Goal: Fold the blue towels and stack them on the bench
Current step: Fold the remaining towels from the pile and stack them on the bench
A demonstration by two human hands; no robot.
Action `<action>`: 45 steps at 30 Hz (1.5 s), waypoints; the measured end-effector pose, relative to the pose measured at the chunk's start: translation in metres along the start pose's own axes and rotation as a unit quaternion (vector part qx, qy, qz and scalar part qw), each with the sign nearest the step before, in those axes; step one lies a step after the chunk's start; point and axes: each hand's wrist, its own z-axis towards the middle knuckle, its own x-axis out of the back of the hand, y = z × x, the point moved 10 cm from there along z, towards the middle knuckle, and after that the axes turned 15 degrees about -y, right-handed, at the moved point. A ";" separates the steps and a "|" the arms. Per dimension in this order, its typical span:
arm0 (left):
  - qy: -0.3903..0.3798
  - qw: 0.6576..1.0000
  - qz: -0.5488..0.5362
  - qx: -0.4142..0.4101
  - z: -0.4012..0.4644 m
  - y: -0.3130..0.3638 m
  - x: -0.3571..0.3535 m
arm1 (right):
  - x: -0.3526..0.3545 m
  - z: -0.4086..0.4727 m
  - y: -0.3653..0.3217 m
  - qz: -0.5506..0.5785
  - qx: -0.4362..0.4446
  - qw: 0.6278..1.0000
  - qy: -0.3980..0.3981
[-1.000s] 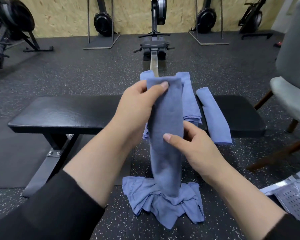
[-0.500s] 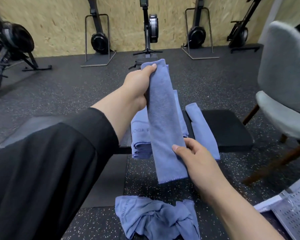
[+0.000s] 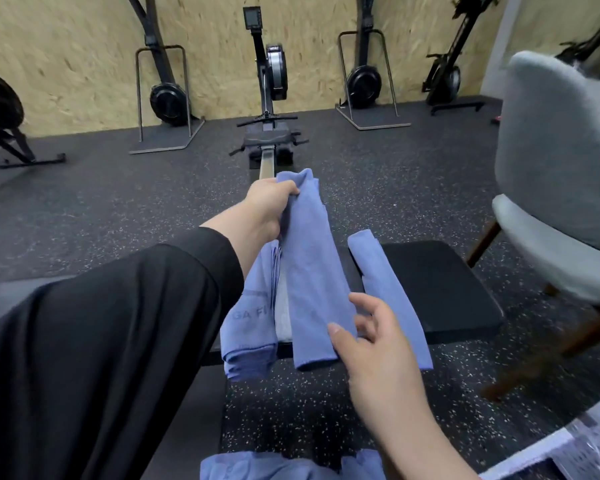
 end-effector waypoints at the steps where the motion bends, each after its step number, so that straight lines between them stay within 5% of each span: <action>1: 0.003 1.000 0.003 -0.003 0.012 0.005 -0.001 | 0.005 0.009 -0.003 0.005 0.011 1.000 0.014; 4: -0.013 1.000 0.021 -0.014 0.049 0.019 -0.008 | 0.022 0.043 -0.006 -0.026 0.025 0.998 0.048; 6: -0.033 0.990 0.138 0.005 0.074 0.020 -0.011 | 0.028 0.068 0.005 -0.097 -0.001 0.994 0.048; 10: -0.030 0.858 0.511 -0.028 0.084 0.000 -0.023 | 0.029 0.099 0.040 -0.325 -0.060 0.944 0.011; 13: -0.101 0.770 0.624 -0.094 0.068 -0.045 -0.054 | 0.028 0.100 0.028 -0.375 0.001 0.927 0.009; 16: -0.125 0.729 0.665 -0.097 0.046 -0.081 -0.064 | 0.022 0.103 0.022 -0.419 0.022 0.907 -0.017; 19: -0.083 0.761 0.635 -0.108 0.028 -0.081 -0.059 | 0.012 0.106 0.027 -0.403 0.022 0.912 -0.074; 27: 0.006 0.945 0.326 0.005 0.073 -0.062 -0.034 | 0.006 0.107 0.037 -0.404 0.033 0.909 -0.090; 34: 0.093 0.982 0.161 -0.023 0.089 -0.064 -0.015 | 0.004 0.105 0.031 -0.445 0.105 0.888 -0.050; 37: 0.098 0.974 0.205 -0.026 0.083 -0.066 -0.004 | -0.004 0.103 0.032 -0.444 0.142 0.883 -0.061; 40: 0.109 0.897 0.428 0.009 0.077 -0.062 0.004 | -0.006 0.102 0.033 -0.461 0.149 0.873 -0.059; 42: 0.119 0.804 0.579 -0.066 0.071 -0.048 -0.012 | -0.005 0.103 0.033 -0.476 0.145 0.865 -0.060; 45: 0.005 0.686 0.707 -0.171 0.070 -0.057 -0.060 | -0.005 0.104 0.037 -0.484 0.133 0.862 -0.076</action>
